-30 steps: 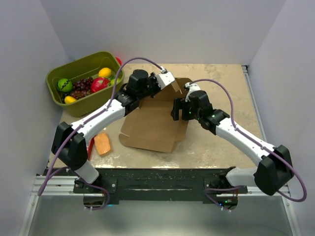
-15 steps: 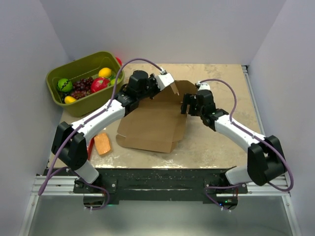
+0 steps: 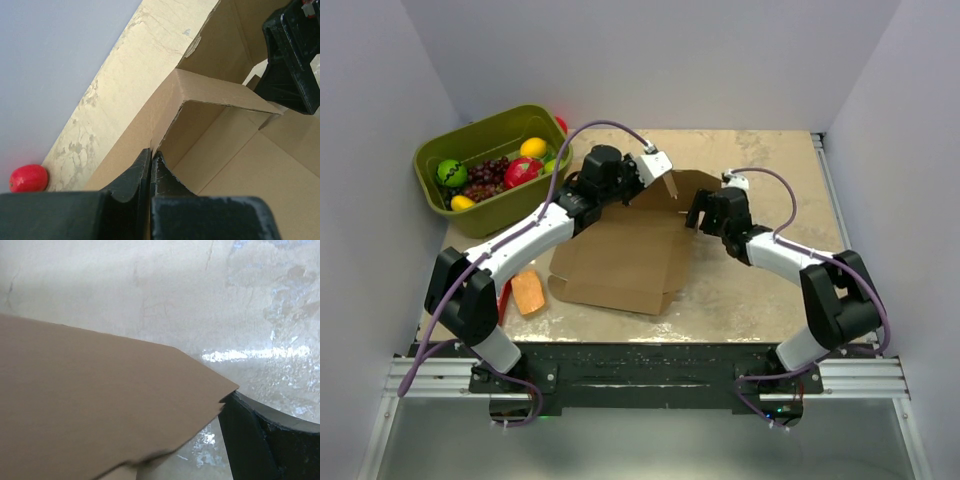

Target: Fold the paper box

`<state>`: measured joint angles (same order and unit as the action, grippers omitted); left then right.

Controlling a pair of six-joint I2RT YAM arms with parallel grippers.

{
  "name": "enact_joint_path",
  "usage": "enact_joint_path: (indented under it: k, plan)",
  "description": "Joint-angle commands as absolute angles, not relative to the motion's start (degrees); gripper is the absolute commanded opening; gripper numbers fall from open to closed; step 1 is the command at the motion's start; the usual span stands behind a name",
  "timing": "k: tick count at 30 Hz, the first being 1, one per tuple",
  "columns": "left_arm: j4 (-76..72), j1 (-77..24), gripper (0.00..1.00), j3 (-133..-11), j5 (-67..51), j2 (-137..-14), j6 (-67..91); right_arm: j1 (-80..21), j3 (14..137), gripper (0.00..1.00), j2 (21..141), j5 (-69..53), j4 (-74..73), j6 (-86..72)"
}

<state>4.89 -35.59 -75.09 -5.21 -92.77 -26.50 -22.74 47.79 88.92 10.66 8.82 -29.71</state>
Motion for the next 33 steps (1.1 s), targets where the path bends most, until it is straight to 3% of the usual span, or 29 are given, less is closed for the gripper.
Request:
enact_joint_path:
  k: [1,7,13,16,24,33]
  plan:
    - [6.15,-35.07,0.00,-74.53,-4.49,-93.42,-21.54,-22.41,44.92,0.87,87.11,13.88,14.24,-34.01]
    - [6.50,-35.07,0.00,-75.58,-0.18,-94.57,-18.02,-23.02,40.26,0.85,74.31,14.15,8.81,-32.17]
    - [6.68,-35.16,0.00,-76.20,1.58,-95.01,-15.91,-36.28,37.35,0.78,60.84,22.91,3.18,-31.20]
    - [6.68,-35.07,0.00,-76.20,1.15,-94.92,-15.91,-41.74,38.14,0.75,60.03,24.08,4.12,-31.20]
    - [6.33,-35.07,0.00,-75.85,-1.05,-94.13,-16.00,-42.10,47.80,0.64,80.65,16.01,7.38,-26.81]
    - [5.89,-35.07,0.00,-75.50,-2.55,-94.22,-16.61,-29.71,50.18,0.65,91.84,7.12,16.61,-28.04]
